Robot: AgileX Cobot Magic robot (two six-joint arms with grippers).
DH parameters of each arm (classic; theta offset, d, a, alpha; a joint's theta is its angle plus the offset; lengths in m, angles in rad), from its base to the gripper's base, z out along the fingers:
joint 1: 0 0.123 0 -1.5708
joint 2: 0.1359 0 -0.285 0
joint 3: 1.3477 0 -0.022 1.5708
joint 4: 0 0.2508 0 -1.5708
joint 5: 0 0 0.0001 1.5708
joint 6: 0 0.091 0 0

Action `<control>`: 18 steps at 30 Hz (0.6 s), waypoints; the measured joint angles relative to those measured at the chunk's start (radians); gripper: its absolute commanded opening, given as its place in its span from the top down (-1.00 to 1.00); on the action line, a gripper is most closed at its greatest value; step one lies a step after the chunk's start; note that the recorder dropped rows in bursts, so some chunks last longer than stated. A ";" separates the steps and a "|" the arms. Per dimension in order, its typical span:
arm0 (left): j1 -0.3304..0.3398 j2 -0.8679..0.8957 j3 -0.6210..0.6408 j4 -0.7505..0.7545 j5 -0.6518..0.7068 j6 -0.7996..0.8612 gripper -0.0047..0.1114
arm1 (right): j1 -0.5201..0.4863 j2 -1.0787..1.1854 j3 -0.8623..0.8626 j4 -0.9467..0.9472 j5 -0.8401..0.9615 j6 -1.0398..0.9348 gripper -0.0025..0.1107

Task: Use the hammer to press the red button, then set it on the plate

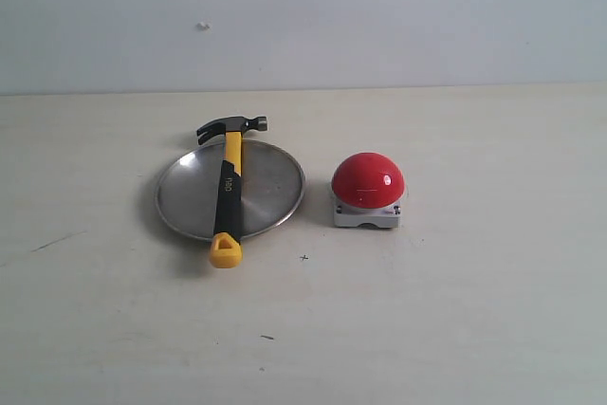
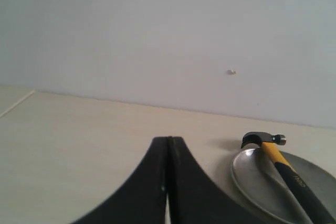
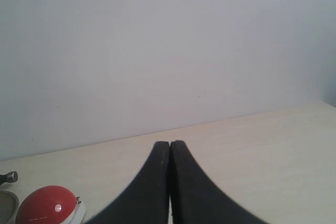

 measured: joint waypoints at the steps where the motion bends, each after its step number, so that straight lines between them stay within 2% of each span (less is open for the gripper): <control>1: 0.000 0.000 0.000 -0.002 -0.004 0.025 0.92 | 0.000 0.000 0.000 0.000 0.000 0.000 0.96; 6: 0.000 0.000 0.000 -0.015 -0.014 0.074 0.92 | 0.000 0.000 0.000 0.000 0.000 0.000 0.96; 18: 0.000 0.000 0.000 -0.049 -0.001 0.057 0.92 | 0.000 0.000 0.000 0.000 0.000 0.000 0.96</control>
